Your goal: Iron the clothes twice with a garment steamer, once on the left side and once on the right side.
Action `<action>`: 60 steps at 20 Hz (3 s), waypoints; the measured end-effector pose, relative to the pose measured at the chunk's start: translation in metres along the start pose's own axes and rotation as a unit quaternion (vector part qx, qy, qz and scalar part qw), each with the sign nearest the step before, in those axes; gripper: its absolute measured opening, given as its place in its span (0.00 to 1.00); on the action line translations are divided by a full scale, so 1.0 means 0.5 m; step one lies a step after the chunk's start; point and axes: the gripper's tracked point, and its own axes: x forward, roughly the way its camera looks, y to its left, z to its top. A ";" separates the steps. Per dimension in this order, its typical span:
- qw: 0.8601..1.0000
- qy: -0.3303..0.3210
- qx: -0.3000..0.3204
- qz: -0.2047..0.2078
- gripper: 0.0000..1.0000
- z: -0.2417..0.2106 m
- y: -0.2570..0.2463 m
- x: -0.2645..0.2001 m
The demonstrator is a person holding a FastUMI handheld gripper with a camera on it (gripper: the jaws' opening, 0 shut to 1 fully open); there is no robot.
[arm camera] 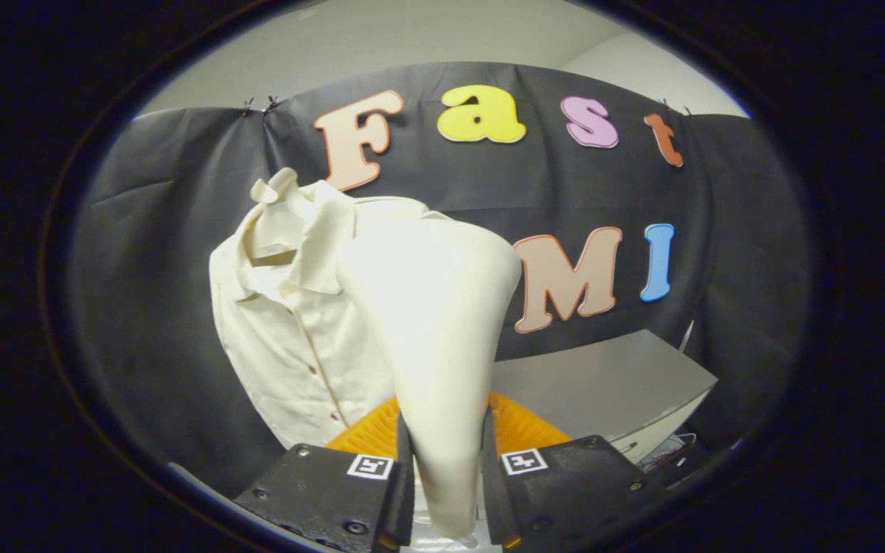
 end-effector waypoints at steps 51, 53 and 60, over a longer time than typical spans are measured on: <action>0.994 0.036 -0.068 -0.072 0.38 -0.450 0.433 0.396; 0.992 0.058 -0.082 -0.077 0.38 -0.507 0.431 0.409; 0.981 0.127 -0.123 -0.080 0.38 -0.683 0.392 0.473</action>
